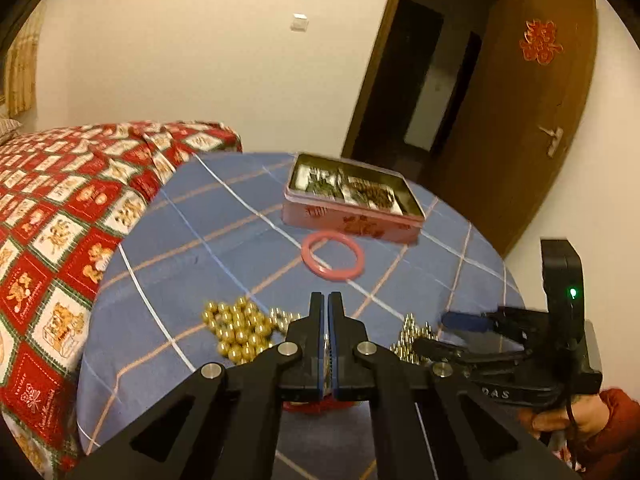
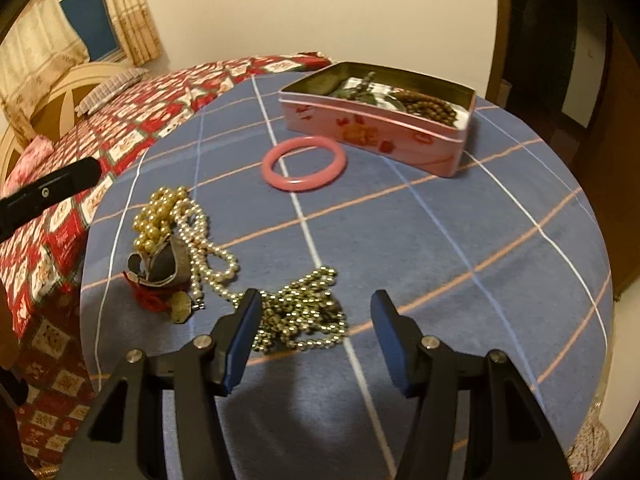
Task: Organize jewelry
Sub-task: 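Close left gripper on the silver watch while right gripper grasps the metallic bead strand, then lift the watch and bead strand and carry both toward the pink tin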
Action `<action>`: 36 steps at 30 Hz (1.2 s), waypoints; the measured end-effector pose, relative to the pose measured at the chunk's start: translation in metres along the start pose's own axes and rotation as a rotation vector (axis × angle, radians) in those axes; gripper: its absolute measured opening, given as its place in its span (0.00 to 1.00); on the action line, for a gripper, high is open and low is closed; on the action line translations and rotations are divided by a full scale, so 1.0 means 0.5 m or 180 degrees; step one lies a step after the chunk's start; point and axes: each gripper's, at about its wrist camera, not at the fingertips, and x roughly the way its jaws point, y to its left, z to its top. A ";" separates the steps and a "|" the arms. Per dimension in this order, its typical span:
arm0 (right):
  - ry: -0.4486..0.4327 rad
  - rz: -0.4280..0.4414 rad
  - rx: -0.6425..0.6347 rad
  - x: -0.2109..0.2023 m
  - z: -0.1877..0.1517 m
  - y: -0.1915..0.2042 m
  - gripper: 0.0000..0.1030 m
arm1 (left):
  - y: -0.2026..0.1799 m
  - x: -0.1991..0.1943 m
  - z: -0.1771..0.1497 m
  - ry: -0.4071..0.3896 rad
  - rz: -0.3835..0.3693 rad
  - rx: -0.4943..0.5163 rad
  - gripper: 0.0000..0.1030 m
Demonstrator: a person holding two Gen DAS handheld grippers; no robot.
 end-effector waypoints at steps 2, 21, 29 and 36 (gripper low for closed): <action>0.0081 0.0002 -0.0079 0.014 -0.002 0.011 0.63 | -0.003 0.009 -0.010 0.0112 0.0036 0.0055 0.01; -0.0041 0.0007 0.0091 -0.007 0.002 -0.027 0.15 | -0.039 0.123 -0.064 0.0866 -0.0173 0.0130 0.03; -0.0020 0.0032 0.0148 -0.007 -0.002 -0.030 0.16 | -0.039 0.131 -0.069 0.0874 -0.0229 0.0072 0.04; -0.0036 0.0026 0.0217 -0.010 -0.001 -0.045 0.16 | -0.037 0.097 -0.056 0.0651 -0.0385 -0.0021 0.16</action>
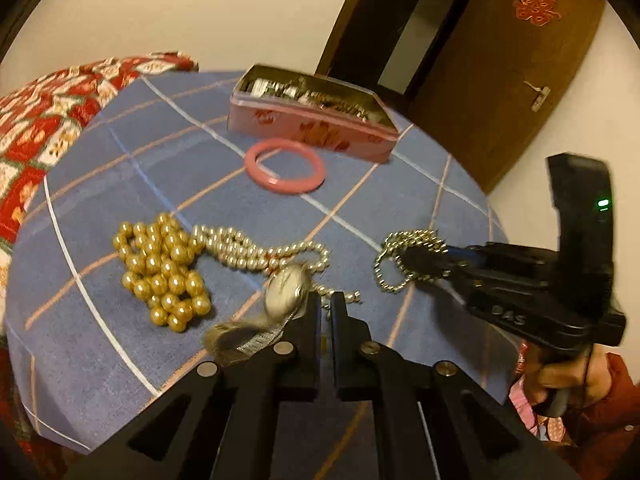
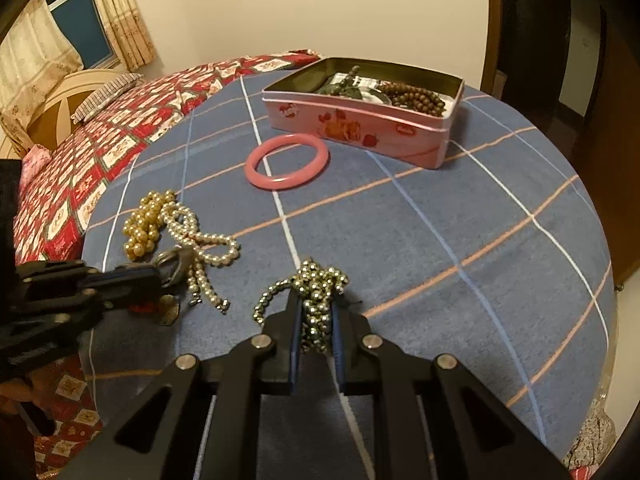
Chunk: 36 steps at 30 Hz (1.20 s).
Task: Organize jewelry
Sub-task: 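Lift the watch and bead strand and carry both toward the pink tin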
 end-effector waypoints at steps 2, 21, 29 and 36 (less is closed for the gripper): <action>-0.0007 0.0000 0.0034 -0.001 0.001 -0.005 0.16 | -0.011 -0.007 0.008 0.0017 0.0169 0.0147 0.70; 0.0010 0.0006 0.0082 0.004 -0.002 -0.017 0.16 | -0.008 0.064 0.008 0.0256 0.0687 0.0339 0.38; -0.0155 0.0055 0.0128 -0.021 0.007 -0.022 0.16 | 0.016 0.039 0.008 0.0059 0.0277 0.0073 0.15; -0.0331 0.0083 0.0180 -0.052 0.027 -0.029 0.15 | 0.012 -0.004 0.036 -0.0203 0.0000 -0.0055 0.04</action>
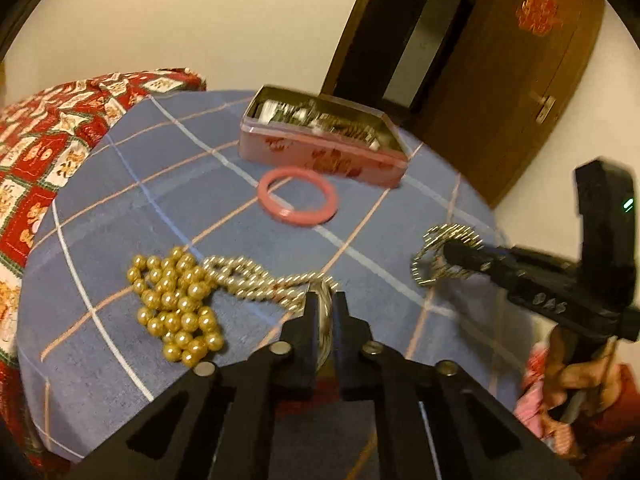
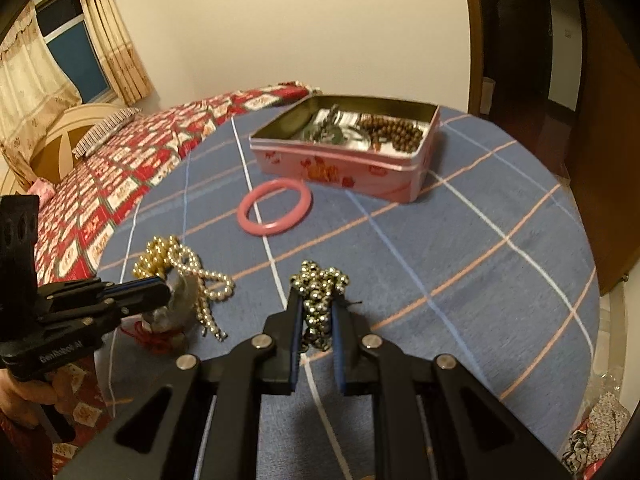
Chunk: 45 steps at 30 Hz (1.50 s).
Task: Organize jewelry
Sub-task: 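Lift the watch and bead strand and carry both toward the pink tin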
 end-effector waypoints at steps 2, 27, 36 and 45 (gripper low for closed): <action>-0.0038 0.0006 0.0003 -0.007 0.006 0.002 0.15 | -0.005 -0.016 0.011 -0.0104 -0.0030 -0.0012 0.04; -0.0036 0.0022 0.0120 -0.009 0.016 -0.014 0.15 | -0.025 0.082 -0.019 0.0323 0.0152 0.0165 0.62; -0.0118 0.0010 0.0145 -0.019 0.020 -0.021 0.15 | -0.012 0.072 -0.022 0.0256 0.0138 0.0170 0.31; -0.0309 0.0009 0.0151 -0.048 0.053 -0.027 0.15 | -0.045 -0.006 0.032 -0.0138 0.0069 0.0265 0.31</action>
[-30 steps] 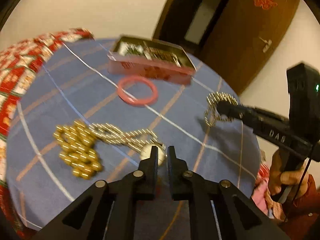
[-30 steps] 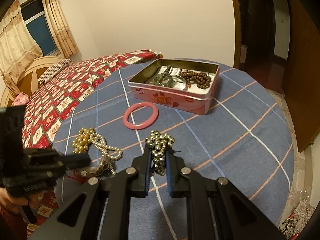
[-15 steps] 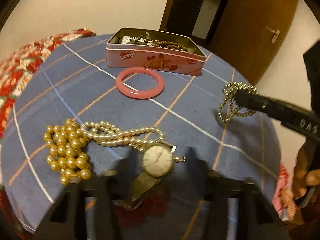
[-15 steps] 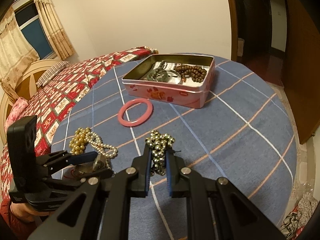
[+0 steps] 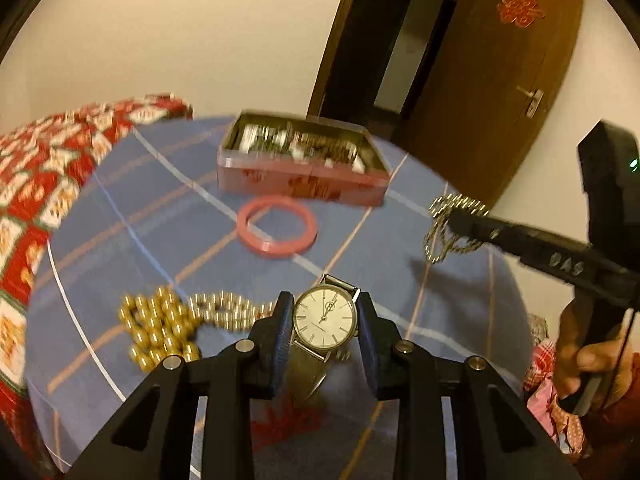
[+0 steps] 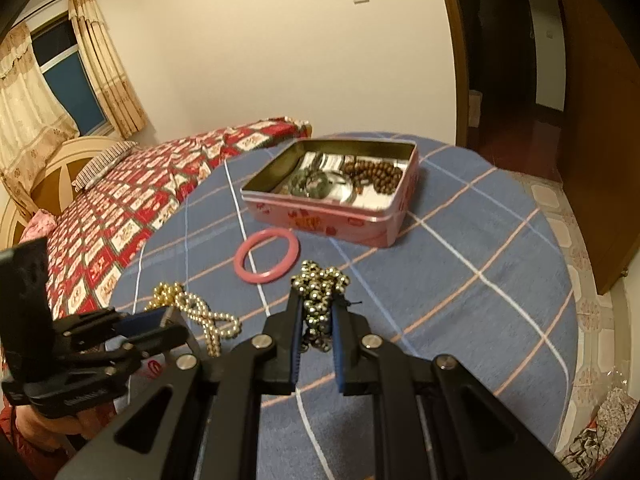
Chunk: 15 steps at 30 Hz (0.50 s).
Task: Organize jewelry
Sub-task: 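Lift the watch and bead strand and carry both toward the pink tin, then lower both grippers over the tin and open them to release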
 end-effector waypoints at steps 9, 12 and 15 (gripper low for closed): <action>-0.0292 0.0032 -0.0126 -0.024 0.081 0.015 0.15 | -0.025 -0.047 0.096 -0.0466 -0.0137 0.0078 0.31; -0.0425 0.0009 -0.0175 -0.027 0.119 0.019 0.15 | -0.021 -0.045 0.137 -0.0580 -0.0135 0.0089 0.31; -0.0533 0.0006 -0.0170 -0.020 0.158 0.018 0.15 | -0.015 -0.038 0.176 -0.0679 -0.0122 0.0083 0.31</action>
